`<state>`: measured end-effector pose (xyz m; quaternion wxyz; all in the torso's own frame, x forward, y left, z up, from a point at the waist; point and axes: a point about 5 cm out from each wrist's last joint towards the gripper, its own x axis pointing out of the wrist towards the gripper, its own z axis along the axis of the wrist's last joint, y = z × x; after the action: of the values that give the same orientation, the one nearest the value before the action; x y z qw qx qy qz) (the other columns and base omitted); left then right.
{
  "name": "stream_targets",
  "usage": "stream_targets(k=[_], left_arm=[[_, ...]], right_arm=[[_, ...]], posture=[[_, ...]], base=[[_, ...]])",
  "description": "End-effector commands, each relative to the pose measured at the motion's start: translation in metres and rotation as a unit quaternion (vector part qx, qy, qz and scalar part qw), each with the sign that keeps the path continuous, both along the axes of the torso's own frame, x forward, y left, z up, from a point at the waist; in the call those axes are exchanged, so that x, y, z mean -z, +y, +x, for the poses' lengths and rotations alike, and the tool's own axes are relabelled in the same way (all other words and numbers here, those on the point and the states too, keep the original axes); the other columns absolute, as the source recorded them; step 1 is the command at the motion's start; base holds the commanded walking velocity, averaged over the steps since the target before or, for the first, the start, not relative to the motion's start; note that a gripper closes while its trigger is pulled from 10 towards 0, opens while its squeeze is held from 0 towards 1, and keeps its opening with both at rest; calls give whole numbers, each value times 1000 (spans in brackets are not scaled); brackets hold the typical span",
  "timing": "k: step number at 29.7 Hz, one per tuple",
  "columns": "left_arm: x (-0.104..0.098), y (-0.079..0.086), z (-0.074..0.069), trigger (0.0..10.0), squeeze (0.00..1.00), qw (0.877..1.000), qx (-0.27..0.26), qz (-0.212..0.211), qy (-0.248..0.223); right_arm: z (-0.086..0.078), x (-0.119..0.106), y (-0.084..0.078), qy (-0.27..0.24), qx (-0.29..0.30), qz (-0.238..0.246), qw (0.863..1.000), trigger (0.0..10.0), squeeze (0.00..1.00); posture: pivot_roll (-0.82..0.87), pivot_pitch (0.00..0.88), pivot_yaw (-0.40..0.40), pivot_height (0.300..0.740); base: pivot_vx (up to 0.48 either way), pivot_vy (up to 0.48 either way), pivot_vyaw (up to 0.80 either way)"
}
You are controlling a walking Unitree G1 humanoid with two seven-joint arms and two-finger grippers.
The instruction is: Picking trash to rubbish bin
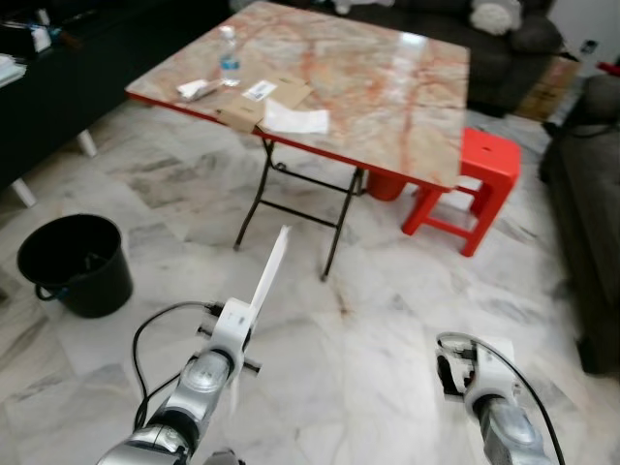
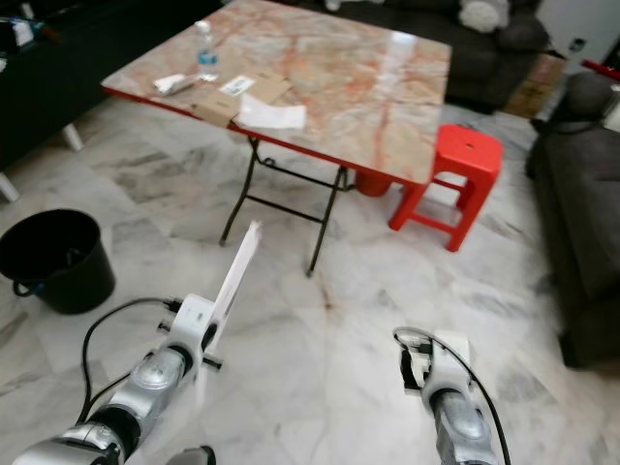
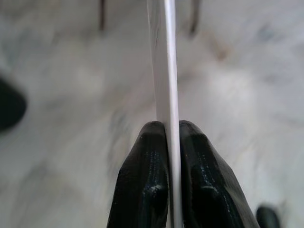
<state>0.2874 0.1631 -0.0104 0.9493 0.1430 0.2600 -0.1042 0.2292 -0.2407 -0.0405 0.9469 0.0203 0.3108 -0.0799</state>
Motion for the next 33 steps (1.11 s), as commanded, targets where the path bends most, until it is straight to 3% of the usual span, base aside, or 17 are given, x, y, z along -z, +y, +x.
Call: stream_targets(k=[1,5,10,22,33], left_arm=[[15,0,-15,10000,0,999,11,25,37],[29,4,-32,10000,0,997,-5,27,73],[37,7,-43,10000,0,995,-27,23,95],[44,16,-52,10000,0,991,-65,19,112],[43,17,-51,10000,0,991,-79,12,108]], right_arm=[[-5,4,-1,14,16,8,1000,10000,0],[-20,15,0,48,26,20,998,10000,0],[-24,19,4,59,18,17,998,10000,0],[-10,12,10,36,-1,14,999,10000,0],[2,5,17,18,-29,11,999,10000,0]], posture=[[40,102,-140,740],[40,99,-142,740],[45,97,-147,740],[61,91,-150,740],[63,113,-158,740]], base=[[390,0,444],[392,0,0],[388,0,0],[379,0,780],[378,0,800]])
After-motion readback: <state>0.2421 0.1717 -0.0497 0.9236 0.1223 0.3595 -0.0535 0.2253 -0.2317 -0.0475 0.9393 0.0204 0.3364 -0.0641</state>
